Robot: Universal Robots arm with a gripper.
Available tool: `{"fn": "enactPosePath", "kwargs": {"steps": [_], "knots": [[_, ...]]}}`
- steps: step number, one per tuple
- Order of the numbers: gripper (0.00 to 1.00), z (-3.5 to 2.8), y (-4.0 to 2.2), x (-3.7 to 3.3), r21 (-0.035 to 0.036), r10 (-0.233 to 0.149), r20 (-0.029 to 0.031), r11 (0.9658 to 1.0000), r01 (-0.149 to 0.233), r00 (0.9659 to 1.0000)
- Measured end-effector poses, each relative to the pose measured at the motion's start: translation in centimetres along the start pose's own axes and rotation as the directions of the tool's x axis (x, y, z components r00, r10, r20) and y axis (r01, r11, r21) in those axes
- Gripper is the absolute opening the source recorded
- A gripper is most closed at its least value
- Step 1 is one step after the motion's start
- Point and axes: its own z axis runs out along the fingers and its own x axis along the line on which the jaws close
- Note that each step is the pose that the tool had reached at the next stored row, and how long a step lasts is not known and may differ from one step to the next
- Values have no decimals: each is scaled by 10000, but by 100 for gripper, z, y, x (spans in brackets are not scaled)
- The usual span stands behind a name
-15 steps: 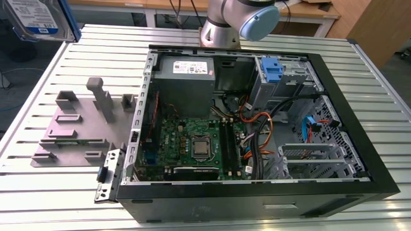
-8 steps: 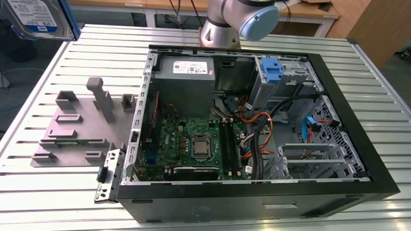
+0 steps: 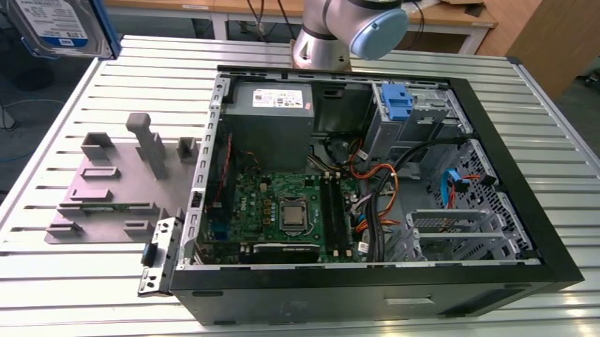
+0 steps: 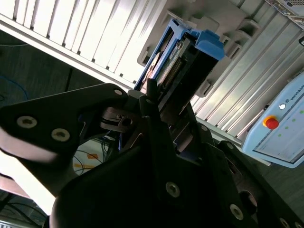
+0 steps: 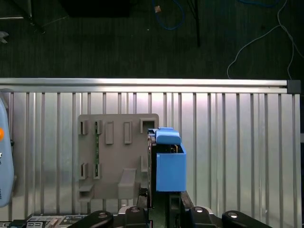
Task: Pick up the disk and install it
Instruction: 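Pick up the disk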
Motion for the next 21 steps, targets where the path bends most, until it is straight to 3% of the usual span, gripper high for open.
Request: {"fn": "enactPosePath", "kwargs": {"steps": [21], "knots": [[35, -1, -152, -20, 0, 2, 0, 10000, -2, 10000]]}}
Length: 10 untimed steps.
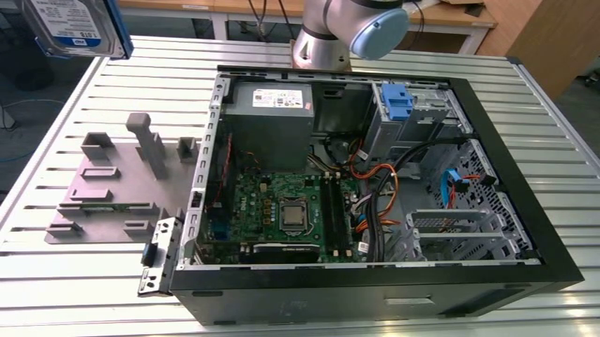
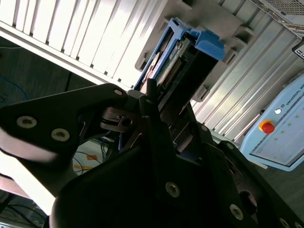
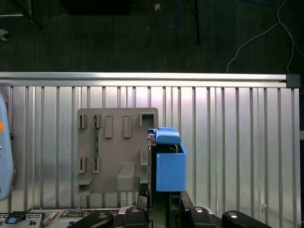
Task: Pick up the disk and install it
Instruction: 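Pick up the disk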
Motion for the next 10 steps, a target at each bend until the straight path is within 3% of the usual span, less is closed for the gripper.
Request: {"fn": "enactPosePath", "kwargs": {"steps": [10], "knots": [[35, 0, -1, 0, 0, -2, 14, 10000, 2, 10000]]}}
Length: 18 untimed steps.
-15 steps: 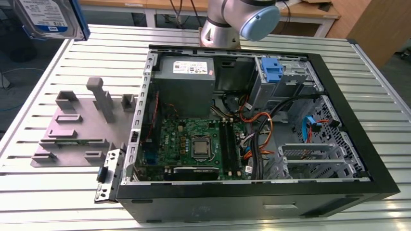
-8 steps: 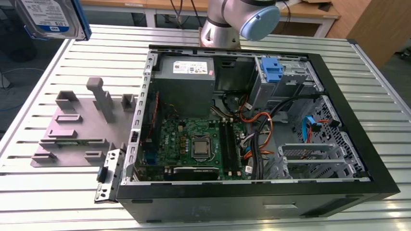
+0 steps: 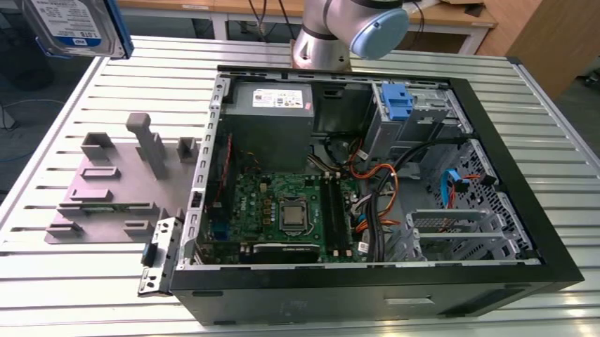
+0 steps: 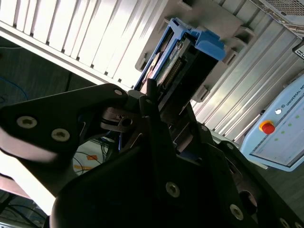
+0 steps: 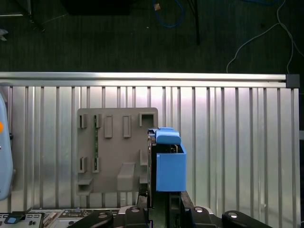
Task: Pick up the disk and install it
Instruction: 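Pick up the disk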
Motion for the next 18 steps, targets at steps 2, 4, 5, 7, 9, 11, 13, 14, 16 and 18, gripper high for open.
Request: {"fn": "enactPosePath", "kwargs": {"steps": [2, 4, 5, 7, 9, 11, 13, 14, 16, 18], "knots": [[35, 0, -9, 1, 1, -3, 1, 10000, 3, 10000], [35, 0, -30, -1, 0, 0, 0, 10000, 0, 10000], [35, 0, -43, -1, 0, 0, 0, 10000, 0, 10000], [35, 0, -70, -3, 0, 0, 0, 10000, 0, 10000], [35, -1, -105, -5, 0, 0, 0, 10000, 0, 10000], [35, -1, -143, -7, 0, 0, 0, 10000, 0, 10000], [35, -1, -179, -8, -1, 0, 0, 10000, 0, 10000], [35, -1, -198, -9, 0, 0, 1, 10000, 0, 10000], [35, -2, -237, -11, -1, 0, 0, 10000, 0, 10000], [35, -1, -279, -12, 0, 0, 1, 10000, 0, 10000]]}}
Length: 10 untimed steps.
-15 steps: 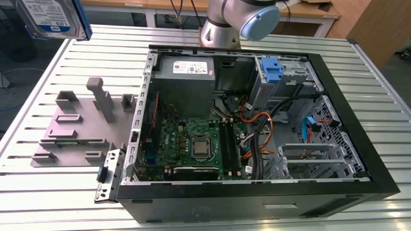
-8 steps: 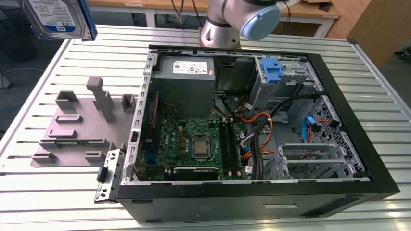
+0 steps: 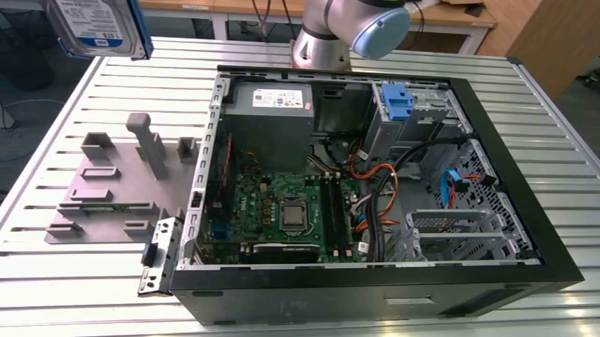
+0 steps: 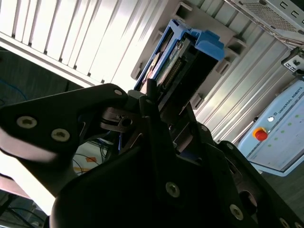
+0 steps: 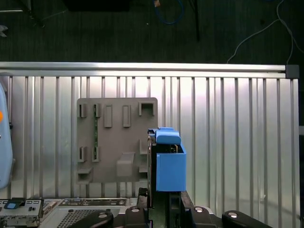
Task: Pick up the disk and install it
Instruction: 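Pick up the disk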
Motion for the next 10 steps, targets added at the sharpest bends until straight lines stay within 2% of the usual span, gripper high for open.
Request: {"fn": "enactPosePath", "kwargs": {"steps": [10], "knots": [[35, -1, -195, -11, -1, 1, 0, 10000, -1, 10000]]}}
